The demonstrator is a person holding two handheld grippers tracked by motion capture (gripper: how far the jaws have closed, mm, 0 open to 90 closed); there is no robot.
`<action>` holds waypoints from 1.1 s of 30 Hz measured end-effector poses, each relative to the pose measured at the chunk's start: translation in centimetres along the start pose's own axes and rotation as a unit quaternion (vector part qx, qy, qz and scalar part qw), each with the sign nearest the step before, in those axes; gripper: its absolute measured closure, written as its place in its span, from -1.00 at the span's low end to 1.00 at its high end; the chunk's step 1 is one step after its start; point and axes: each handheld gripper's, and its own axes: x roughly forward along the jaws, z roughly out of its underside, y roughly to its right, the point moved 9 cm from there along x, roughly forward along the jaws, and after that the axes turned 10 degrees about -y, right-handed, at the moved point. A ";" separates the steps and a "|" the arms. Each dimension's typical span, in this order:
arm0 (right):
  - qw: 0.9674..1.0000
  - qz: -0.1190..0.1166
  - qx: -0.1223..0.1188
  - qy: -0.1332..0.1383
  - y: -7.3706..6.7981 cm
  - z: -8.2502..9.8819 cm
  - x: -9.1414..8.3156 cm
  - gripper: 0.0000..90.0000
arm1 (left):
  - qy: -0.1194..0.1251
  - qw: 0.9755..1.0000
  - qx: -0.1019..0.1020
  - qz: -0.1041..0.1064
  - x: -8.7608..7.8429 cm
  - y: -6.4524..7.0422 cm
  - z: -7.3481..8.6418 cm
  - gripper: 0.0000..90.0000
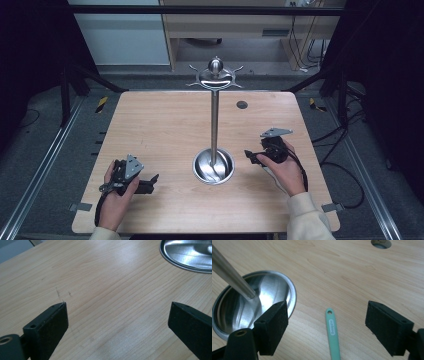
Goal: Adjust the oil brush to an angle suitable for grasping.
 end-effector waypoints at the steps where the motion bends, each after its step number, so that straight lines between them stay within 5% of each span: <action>1: 1.000 0.001 -0.003 -0.006 -0.1 0.1 0.2 -0.56 | 0.003 1.000 -0.003 0.001 0.1 0.0 0.0 -0.95; 11: 0.998 0.010 -0.044 -0.046 -1.0 1.1 1.2 -0.22 | -0.001 1.000 0.002 0.000 0.0 0.0 0.0 -0.95; 20: 0.992 -0.011 -0.106 -0.074 -3.0 1.9 2.0 0.58 | 0.000 1.000 0.002 0.000 0.0 0.1 -0.1 -0.95; 27: 0.991 0.004 -0.098 -0.093 -2.5 2.3 2.4 0.97 | -0.001 1.000 0.005 0.002 0.1 0.2 -0.1 -0.95; 33: 0.992 0.012 -0.078 -0.099 -1.5 2.7 2.7 1.00 | -0.001 1.000 0.004 0.001 0.1 0.2 -0.1 -0.95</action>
